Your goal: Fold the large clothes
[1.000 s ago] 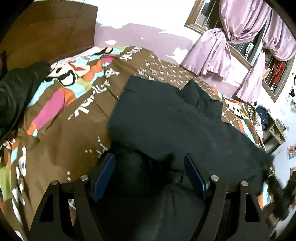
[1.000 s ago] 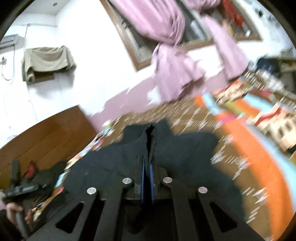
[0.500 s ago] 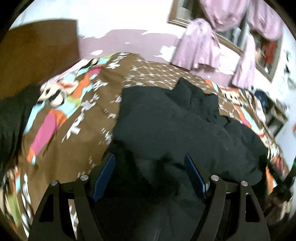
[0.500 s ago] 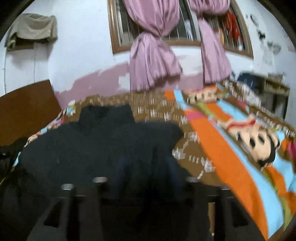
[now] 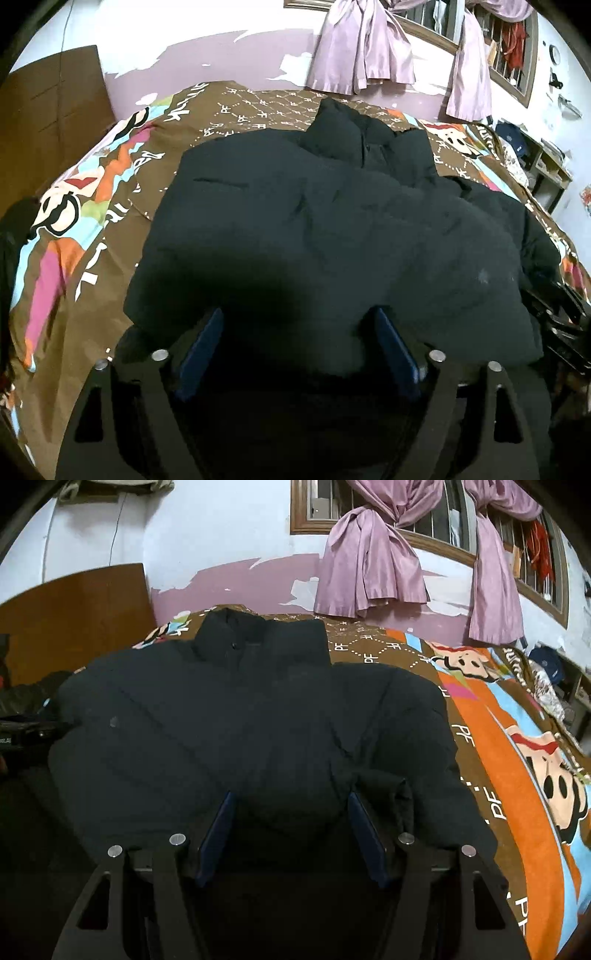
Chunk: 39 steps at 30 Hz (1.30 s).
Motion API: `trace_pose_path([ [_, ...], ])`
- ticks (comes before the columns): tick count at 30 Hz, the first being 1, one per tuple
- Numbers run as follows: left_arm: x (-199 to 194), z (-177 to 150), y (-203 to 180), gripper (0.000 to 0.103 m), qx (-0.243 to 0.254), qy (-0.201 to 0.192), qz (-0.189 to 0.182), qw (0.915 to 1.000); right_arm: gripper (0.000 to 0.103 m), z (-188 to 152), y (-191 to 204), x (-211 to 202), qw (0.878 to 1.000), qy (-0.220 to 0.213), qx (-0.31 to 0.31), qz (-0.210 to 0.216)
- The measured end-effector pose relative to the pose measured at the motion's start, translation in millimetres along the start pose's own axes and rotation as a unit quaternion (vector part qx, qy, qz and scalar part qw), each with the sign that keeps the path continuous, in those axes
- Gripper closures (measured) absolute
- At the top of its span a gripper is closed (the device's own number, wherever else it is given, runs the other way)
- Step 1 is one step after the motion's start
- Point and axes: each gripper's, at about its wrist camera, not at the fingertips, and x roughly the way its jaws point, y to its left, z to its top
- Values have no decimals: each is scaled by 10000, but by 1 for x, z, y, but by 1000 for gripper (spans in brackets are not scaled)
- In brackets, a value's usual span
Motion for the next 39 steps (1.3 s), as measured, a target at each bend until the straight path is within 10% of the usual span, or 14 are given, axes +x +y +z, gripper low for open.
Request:
trace_pose_path([
  [13, 22, -12, -8, 18, 278, 28, 411, 9988, 42, -10, 2, 9, 10000, -12, -6, -34],
  [19, 0, -10, -3, 18, 238, -250, 394, 9986, 23, -1, -17, -18, 9963, -23, 630, 579],
  [39, -202, 84, -18, 16, -931, 730, 345, 9924, 0, 164, -31, -173, 9860, 915, 1100, 854],
])
